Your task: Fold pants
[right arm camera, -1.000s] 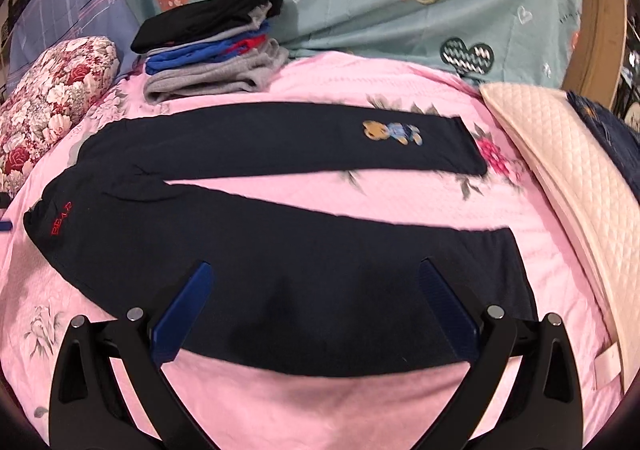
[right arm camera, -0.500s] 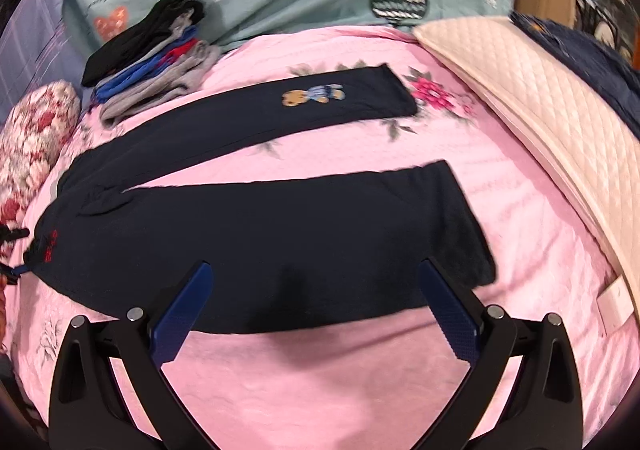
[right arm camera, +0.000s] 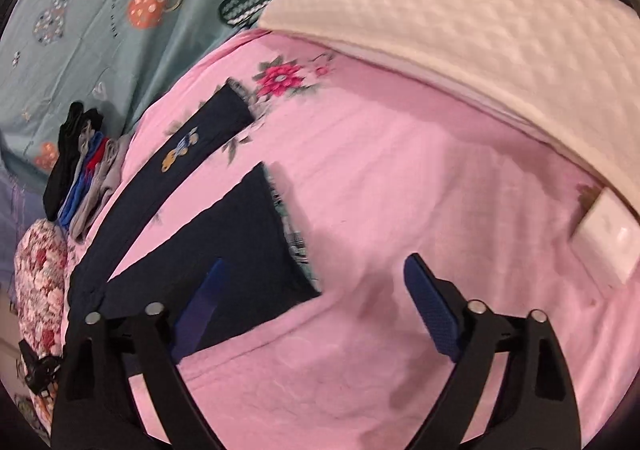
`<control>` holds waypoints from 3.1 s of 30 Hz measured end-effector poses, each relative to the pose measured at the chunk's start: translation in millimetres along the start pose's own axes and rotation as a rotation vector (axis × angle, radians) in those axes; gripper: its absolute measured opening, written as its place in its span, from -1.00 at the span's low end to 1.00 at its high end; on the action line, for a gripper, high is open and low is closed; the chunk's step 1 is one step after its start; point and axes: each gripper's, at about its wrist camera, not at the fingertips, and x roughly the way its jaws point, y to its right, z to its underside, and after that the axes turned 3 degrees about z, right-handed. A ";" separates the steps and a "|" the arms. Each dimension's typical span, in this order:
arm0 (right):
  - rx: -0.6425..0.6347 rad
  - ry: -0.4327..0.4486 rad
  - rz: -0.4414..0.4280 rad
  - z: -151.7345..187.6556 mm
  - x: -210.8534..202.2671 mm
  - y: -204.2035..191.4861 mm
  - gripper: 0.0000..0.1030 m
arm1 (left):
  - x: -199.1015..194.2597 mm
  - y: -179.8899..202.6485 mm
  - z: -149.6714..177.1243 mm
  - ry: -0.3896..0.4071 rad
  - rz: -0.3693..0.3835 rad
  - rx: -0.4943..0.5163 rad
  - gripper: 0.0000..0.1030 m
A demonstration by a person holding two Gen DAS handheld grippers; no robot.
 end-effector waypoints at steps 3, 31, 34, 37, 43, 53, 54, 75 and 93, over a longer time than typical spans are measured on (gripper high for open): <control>-0.071 -0.038 -0.023 -0.4 15.1 -15.4 0.35 | -1.2 -0.2 1.4 0.003 -0.010 0.007 -0.79; -0.186 -0.094 0.089 -32.6 -5.5 -9.0 0.03 | -26.2 -33.4 3.5 -0.034 -0.105 0.050 -0.04; -0.207 -0.043 0.013 -66.2 17.7 -38.4 0.03 | -50.1 -35.0 -5.2 0.055 -0.218 0.065 0.34; -0.206 -0.027 0.001 -96.5 58.3 -68.9 0.03 | -72.1 -28.2 -16.2 0.103 -0.238 0.071 0.37; -0.212 -0.048 -0.015 -140.7 135.3 -103.9 0.03 | -89.0 -1.6 -38.8 0.149 -0.326 0.127 0.57; -0.336 -0.044 -0.062 -151.2 122.2 -136.2 -0.86 | -24.6 55.2 -70.6 0.082 -0.336 0.219 0.59; -0.310 -0.016 -0.065 -158.4 109.6 -130.5 -0.90 | -18.2 61.2 -76.7 0.074 -0.323 0.227 0.59; -0.398 -0.072 -0.083 -104.0 95.4 -160.6 0.08 | 77.0 48.7 -155.5 -0.024 -0.154 0.128 0.64; -0.379 -0.050 -0.071 -99.0 102.4 -174.4 0.16 | 42.9 27.9 -173.1 0.111 -0.126 0.050 -0.92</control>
